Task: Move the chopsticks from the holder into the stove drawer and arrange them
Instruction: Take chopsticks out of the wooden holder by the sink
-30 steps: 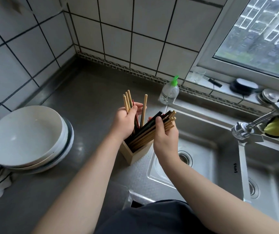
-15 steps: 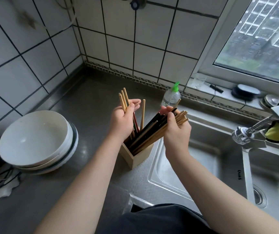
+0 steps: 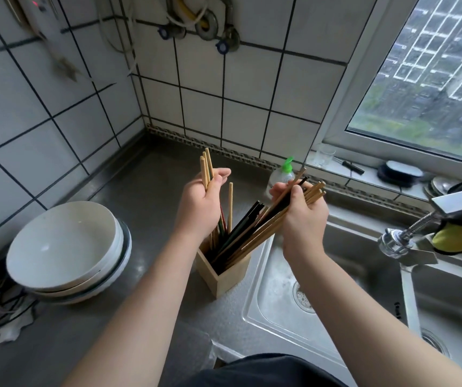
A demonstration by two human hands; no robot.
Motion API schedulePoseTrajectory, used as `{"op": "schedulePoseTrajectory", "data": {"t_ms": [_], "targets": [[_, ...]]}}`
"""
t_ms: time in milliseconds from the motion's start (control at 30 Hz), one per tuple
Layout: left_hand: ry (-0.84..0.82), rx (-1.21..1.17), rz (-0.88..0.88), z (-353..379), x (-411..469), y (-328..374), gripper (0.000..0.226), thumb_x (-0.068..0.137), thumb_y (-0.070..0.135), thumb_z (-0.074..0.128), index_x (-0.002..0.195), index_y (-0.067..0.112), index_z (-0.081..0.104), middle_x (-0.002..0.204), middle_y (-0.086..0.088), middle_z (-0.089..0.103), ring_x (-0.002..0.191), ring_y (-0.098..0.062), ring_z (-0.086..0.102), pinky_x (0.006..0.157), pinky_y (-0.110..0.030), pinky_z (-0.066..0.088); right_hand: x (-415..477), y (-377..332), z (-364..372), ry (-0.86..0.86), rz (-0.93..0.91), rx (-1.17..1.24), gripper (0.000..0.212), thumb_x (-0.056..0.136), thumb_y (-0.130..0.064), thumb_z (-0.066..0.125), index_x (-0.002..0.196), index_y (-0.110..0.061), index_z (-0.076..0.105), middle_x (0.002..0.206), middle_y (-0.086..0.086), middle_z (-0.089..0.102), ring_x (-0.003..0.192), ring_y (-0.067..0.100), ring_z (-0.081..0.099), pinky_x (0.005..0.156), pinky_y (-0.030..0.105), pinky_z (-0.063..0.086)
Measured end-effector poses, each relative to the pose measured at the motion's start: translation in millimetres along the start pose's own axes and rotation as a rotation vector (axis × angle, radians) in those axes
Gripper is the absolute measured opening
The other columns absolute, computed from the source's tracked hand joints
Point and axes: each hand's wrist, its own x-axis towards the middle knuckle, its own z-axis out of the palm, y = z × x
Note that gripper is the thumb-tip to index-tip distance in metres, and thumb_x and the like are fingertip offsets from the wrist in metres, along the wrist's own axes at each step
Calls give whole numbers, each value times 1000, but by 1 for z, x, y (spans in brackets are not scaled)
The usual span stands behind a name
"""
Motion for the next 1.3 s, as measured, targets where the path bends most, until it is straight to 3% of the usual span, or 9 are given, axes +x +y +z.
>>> {"op": "schedulePoseTrajectory", "data": {"t_ms": [233,400,500,633,733,867,1067,1200,1300], "targets": [[-10,-4,36,0,2,14,25,104,28,42,101,37,65,117,12,68,114,-3,61,91,-23,49,18,-10,2,78,58,80,17,99,-8,41,100,-11,58,77,4,65,69,15,63,83,34,54],[-13,-16,43,3,3,11,25,104,27,43,103,33,67,115,11,69,113,-1,62,94,-24,49,24,-10,9,173,104,99,22,96,-7,35,99,-10,57,65,1,52,61,13,51,65,26,47],[-14,-35,53,1,2,12,25,104,25,42,103,32,67,116,10,69,114,-2,61,96,-24,48,26,-8,15,178,110,125,23,101,-19,37,94,-11,57,61,-2,47,57,11,46,57,24,42],[-13,-60,70,-4,2,17,26,105,23,42,103,30,66,115,10,69,114,-1,62,96,-24,48,27,-12,20,177,110,141,40,101,-44,37,91,-11,56,57,-1,44,47,11,43,46,22,37],[-16,-72,64,-5,2,19,25,105,23,42,102,30,66,114,11,69,113,0,62,97,-24,49,28,-18,26,195,112,141,46,100,-50,35,86,-11,54,54,-1,40,40,10,39,38,17,33],[-14,-61,57,-6,-1,16,25,105,22,42,103,30,66,115,11,69,113,0,62,97,-24,49,30,-17,33,232,107,110,52,95,-57,42,73,-12,54,50,-1,40,40,12,39,42,20,33],[-2,-70,60,-10,-5,11,26,105,20,41,103,29,65,114,9,69,112,0,63,100,-27,49,25,-10,34,220,36,52,41,96,-41,54,62,-19,45,50,-3,44,44,14,43,50,30,37],[2,-67,62,-16,-8,15,26,105,21,40,103,31,63,116,9,68,113,-1,62,97,-24,50,28,-24,33,187,-20,73,41,99,-38,50,64,-18,40,39,-6,39,33,11,39,39,22,35],[30,-85,84,-24,-7,20,24,105,20,40,108,25,63,118,6,68,112,-3,64,95,-22,51,30,-36,29,154,-65,158,39,99,-37,50,67,-19,38,43,-2,37,34,13,37,39,23,31]]}}
